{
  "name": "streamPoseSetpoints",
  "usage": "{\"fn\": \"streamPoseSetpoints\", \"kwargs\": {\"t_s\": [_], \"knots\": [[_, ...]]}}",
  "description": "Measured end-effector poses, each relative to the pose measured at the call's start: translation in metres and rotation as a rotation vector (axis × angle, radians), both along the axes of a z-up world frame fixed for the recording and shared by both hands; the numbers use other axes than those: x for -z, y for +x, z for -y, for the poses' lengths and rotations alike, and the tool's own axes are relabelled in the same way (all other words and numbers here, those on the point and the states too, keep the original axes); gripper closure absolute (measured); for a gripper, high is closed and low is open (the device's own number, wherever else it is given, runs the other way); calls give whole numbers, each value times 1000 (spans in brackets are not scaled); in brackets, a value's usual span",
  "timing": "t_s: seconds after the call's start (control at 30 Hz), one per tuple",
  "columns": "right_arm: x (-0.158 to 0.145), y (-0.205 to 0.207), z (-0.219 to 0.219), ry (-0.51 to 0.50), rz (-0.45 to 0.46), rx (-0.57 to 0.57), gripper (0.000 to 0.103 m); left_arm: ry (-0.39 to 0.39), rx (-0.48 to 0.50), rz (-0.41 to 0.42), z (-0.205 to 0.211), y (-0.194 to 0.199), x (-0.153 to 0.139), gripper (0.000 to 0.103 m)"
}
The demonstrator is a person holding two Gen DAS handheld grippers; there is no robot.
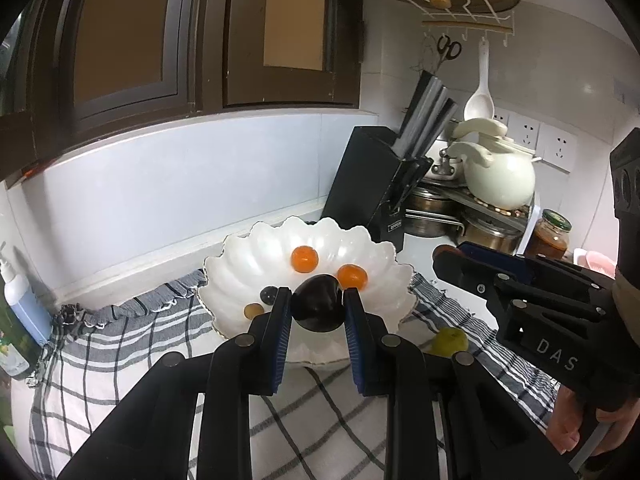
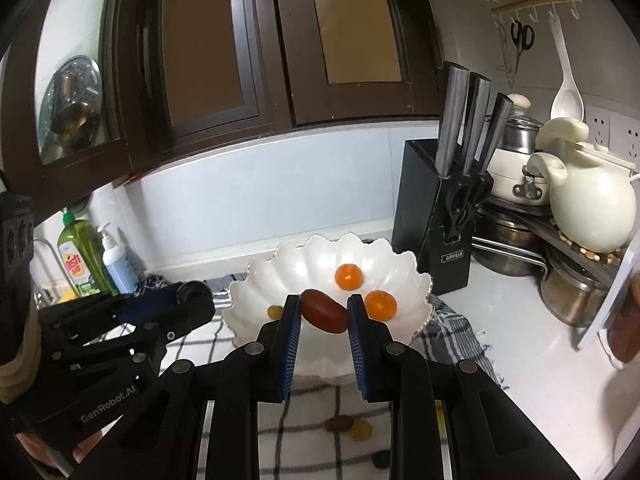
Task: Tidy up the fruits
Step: 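Lift and carry the reddish fruit and dark plum with both tools over the bowl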
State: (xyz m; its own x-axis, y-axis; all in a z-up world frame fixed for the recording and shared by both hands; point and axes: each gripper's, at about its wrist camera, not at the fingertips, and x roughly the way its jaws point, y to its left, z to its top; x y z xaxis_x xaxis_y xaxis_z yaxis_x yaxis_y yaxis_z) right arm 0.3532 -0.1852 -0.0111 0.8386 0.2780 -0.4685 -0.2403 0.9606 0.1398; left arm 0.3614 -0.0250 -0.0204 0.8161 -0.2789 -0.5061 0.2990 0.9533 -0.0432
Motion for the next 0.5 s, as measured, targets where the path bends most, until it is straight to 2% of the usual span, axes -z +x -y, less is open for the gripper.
{"fn": "streamPoseSetpoints", "kwargs": {"t_s": [0.23, 0.5], "knots": [[5, 27, -6, -16, -33, -1, 78, -26, 4, -64, -2, 31, 6, 77], [20, 67, -7, -27, -104, 8, 78, 7, -10, -97, 3, 66, 17, 77]]}}
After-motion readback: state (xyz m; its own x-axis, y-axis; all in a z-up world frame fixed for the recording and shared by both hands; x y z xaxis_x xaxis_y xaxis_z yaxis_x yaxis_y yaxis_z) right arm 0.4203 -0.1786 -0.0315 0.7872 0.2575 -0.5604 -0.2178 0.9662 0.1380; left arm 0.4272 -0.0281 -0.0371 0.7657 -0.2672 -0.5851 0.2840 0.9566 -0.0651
